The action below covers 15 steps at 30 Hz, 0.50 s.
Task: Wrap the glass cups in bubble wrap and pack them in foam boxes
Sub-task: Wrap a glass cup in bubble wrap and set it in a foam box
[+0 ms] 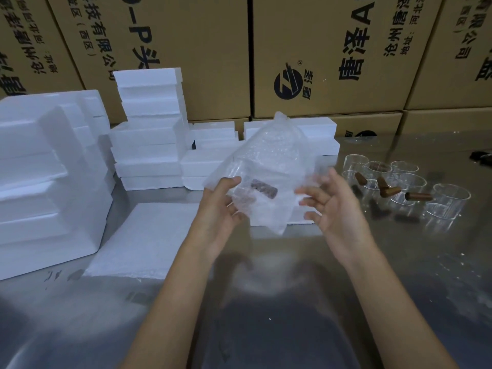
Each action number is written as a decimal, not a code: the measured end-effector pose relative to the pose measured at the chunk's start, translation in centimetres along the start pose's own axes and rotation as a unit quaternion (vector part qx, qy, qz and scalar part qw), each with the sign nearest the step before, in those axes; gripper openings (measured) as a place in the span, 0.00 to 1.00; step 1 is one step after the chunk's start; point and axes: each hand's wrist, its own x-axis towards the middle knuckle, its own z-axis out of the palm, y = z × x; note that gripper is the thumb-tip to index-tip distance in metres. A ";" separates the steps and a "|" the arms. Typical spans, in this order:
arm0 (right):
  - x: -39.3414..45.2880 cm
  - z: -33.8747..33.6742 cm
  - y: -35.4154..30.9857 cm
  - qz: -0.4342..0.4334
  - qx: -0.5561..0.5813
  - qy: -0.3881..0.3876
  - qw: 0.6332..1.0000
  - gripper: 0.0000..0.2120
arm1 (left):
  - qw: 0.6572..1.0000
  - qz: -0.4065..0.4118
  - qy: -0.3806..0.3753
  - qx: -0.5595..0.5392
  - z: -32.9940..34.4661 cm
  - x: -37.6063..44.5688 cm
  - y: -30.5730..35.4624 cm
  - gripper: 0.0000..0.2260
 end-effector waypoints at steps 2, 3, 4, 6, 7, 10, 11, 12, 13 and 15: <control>0.1 -0.3 0.0 -0.019 0.086 0.000 0.996 0.16 | 1.000 0.001 -0.009 -0.017 0.3 0.0 -0.3 0.23; 0.1 -0.3 0.1 -0.020 0.104 0.008 0.994 0.14 | 1.000 0.003 -0.014 -0.027 0.2 0.1 -0.4 0.21; 0.1 -0.3 0.1 -0.011 0.091 0.019 0.996 0.11 | 0.999 0.006 -0.018 -0.040 0.2 0.2 -0.5 0.20; 0.0 -0.2 0.5 0.045 0.009 0.010 0.999 0.07 | 0.997 0.012 -0.027 -0.067 0.1 0.5 -0.7 0.20; 0.0 0.0 0.7 0.082 -0.023 -0.027 0.996 0.08 | 0.997 0.017 -0.032 -0.069 0.0 0.6 -0.8 0.20; -0.2 0.7 1.5 0.121 -0.057 -0.107 0.985 0.18 | 0.997 0.030 -0.065 -0.009 -0.2 0.7 -0.9 0.24; -0.2 1.0 1.7 0.092 -0.059 -0.092 0.990 0.17 | 0.997 0.025 -0.077 0.019 -0.3 0.6 -1.0 0.27; -0.1 1.1 1.8 0.056 -0.054 -0.060 0.995 0.16 | 0.994 0.015 -0.093 0.051 -0.3 0.6 -1.1 0.27; -0.1 1.3 1.8 0.028 -0.043 -0.022 0.998 0.13 | 0.990 0.003 -0.111 0.087 -0.3 0.5 -1.2 0.26; 0.0 1.0 1.8 0.004 -0.057 0.041 0.998 0.05 | 0.976 -0.025 -0.139 0.167 -0.2 0.2 -1.5 0.23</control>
